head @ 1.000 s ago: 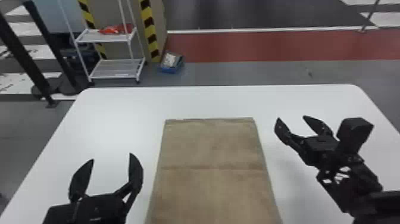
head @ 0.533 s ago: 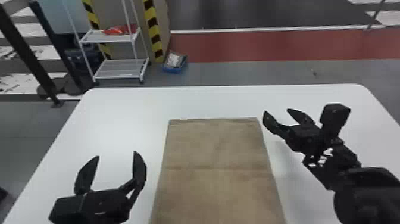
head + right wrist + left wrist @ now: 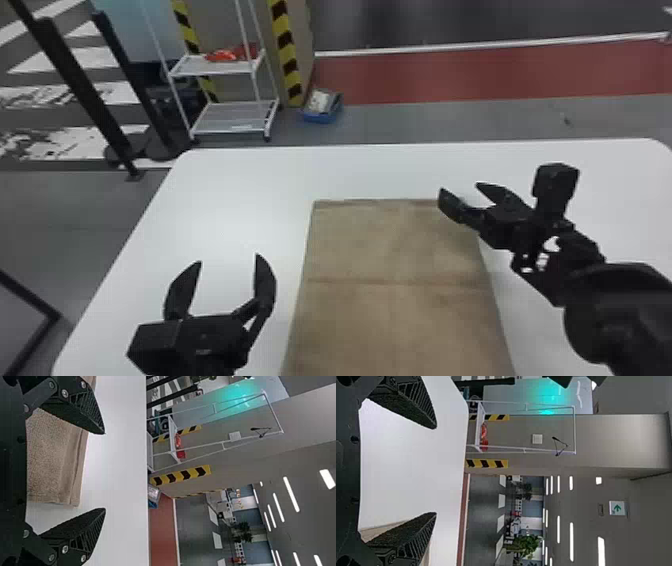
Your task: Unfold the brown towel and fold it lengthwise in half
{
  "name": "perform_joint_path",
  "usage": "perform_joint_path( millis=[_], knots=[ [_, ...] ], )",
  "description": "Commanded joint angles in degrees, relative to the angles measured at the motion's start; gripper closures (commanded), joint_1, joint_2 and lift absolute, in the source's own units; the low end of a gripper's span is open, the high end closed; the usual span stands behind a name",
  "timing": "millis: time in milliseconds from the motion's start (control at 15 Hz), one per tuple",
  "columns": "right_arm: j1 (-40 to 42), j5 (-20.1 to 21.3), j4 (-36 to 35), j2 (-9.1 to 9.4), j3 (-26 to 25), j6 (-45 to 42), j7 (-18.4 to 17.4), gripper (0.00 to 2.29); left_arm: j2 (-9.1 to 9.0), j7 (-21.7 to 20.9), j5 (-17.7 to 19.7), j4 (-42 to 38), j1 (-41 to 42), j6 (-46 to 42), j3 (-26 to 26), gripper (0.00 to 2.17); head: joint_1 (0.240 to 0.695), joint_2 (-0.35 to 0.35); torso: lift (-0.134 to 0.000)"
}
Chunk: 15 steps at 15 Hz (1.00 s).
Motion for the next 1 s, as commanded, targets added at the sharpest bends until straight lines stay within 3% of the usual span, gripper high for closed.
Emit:
perform_joint_path(
  millis=[0, 933],
  knots=[
    [-0.4, 0.1, 0.6, 0.35, 0.8, 1.3, 0.0, 0.21, 0.18, 0.0, 0.2, 0.3, 0.0, 0.0, -0.1, 0.10, 0.695, 0.176, -0.123],
    [-2.8, 0.4, 5.2, 1.41, 0.9, 4.1, -0.9, 0.29, 0.09, 0.2, 0.4, 0.4, 0.5, -0.2, 0.0, 0.10, 0.695, 0.185, -0.123]
  ],
)
